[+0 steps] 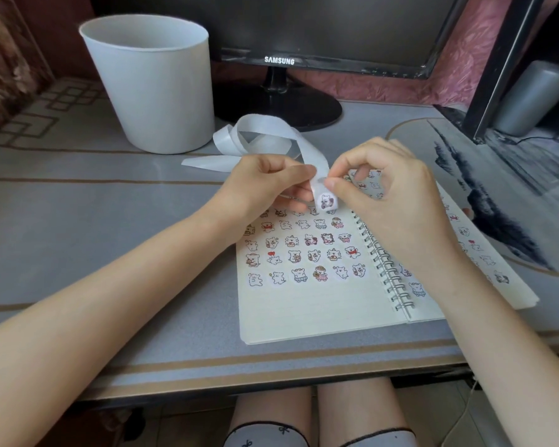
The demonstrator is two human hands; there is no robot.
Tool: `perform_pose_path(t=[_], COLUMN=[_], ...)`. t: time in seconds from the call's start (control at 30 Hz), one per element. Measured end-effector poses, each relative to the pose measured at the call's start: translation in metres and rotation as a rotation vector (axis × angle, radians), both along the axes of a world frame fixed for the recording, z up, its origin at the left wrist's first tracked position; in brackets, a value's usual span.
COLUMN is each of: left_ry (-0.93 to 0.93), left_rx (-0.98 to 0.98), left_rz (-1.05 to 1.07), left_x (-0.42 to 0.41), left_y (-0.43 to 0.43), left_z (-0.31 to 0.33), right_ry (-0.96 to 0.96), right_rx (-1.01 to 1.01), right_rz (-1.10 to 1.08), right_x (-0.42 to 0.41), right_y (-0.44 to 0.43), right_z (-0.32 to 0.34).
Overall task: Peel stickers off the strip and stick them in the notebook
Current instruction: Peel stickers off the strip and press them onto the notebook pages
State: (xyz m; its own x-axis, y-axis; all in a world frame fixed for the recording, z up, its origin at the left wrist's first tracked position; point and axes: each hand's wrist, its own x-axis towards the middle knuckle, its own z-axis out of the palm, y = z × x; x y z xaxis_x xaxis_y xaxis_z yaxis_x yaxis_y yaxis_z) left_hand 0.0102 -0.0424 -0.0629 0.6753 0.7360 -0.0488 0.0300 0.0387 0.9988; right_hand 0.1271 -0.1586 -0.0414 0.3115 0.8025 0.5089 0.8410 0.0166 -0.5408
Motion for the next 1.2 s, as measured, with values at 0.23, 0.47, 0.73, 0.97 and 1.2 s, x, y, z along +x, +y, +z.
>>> perform_pose_path(t=[0.23, 0.47, 0.73, 0.97, 1.2], left_ry=[0.072, 0.043, 0.049, 0.049, 0.041], left_rx=[0.037, 0.010, 0.016, 0.017, 0.009], left_rz=[-0.008, -0.026, -0.026, -0.025, -0.038], left_x=[-0.002, 0.000, 0.001, 0.002, 0.001], left_y=[-0.003, -0.001, 0.000, 0.000, 0.000], left_z=[0.001, -0.001, -0.003, -0.003, -0.004], right_ry=[0.630, 0.668, 0.636, 0.588, 0.519], right_rx=[-0.302, -0.522, -0.537, -0.534, -0.529], right_rz=[0.347, 0.311, 0.250, 0.235, 0.190], right_x=[-0.039, -0.064, -0.071, -0.072, -0.074], right_y=[-0.022, -0.023, -0.023, -0.024, -0.025], right_z=[0.017, -0.010, -0.014, -0.014, -0.017])
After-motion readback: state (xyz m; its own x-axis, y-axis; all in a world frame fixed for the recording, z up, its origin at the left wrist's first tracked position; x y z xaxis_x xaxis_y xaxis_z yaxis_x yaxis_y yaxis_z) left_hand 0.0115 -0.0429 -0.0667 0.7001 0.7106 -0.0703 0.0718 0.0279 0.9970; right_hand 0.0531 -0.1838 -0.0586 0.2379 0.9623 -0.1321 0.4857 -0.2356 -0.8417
